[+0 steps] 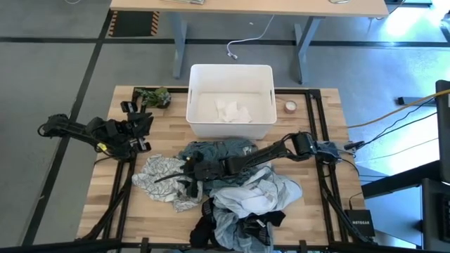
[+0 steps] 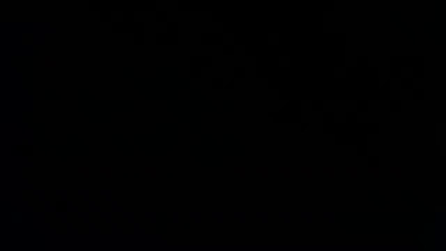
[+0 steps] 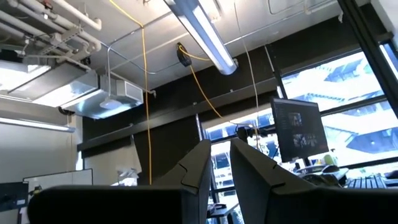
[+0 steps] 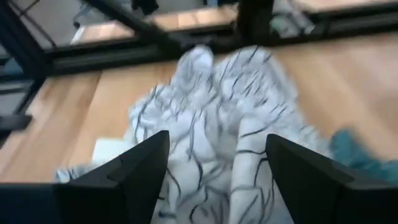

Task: Sort clothes
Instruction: Put the white patterned shirt into the white laundry bin, then put the black boxer into the white laundry bin

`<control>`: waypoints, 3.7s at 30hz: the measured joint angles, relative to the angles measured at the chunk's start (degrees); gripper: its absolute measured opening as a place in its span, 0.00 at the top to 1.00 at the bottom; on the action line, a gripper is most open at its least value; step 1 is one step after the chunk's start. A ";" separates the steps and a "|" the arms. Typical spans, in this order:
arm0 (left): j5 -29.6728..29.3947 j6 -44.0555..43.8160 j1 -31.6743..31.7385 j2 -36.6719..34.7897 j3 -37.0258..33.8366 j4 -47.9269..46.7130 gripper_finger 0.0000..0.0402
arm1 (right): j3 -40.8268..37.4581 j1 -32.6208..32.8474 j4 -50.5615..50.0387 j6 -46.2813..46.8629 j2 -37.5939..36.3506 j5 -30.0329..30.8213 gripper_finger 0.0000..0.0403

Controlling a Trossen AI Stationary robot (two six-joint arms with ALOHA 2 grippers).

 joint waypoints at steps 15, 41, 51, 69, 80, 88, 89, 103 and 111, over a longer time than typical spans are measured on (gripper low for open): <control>0.13 0.01 0.00 0.00 0.00 0.11 0.86 | 0.23 0.65 -16.86 4.17 2.33 0.54 0.29; 0.02 -5.55 0.00 0.17 0.00 -5.39 0.86 | 23.53 3.97 -40.40 -17.05 -1.16 12.05 0.87; 0.00 -12.72 -0.04 0.24 -0.04 -11.57 0.86 | 31.75 1.57 -51.03 -26.30 -11.85 31.40 0.94; 0.02 -8.56 -0.04 0.26 -0.09 -12.06 0.86 | 32.02 -12.68 -46.72 -30.63 -27.75 54.85 0.90; 0.02 -8.12 -0.04 0.37 -0.09 -15.05 0.86 | 31.89 -18.69 -59.09 0.24 -23.94 33.74 0.75; 0.03 -8.56 -0.04 0.39 -0.09 -17.30 0.86 | 31.93 -17.38 -69.42 2.71 -27.58 29.48 0.51; 0.04 -8.61 -0.04 0.39 -0.09 -17.65 0.86 | 31.93 -16.76 -70.91 3.63 -28.31 28.78 0.50; 0.04 -8.55 -0.04 0.33 -0.09 -18.31 0.86 | 30.18 1.46 -79.46 8.75 -28.42 19.02 0.48; 0.07 -7.90 -0.07 0.32 -0.09 -17.99 0.86 | 20.27 8.63 -71.68 8.87 -25.52 16.77 0.48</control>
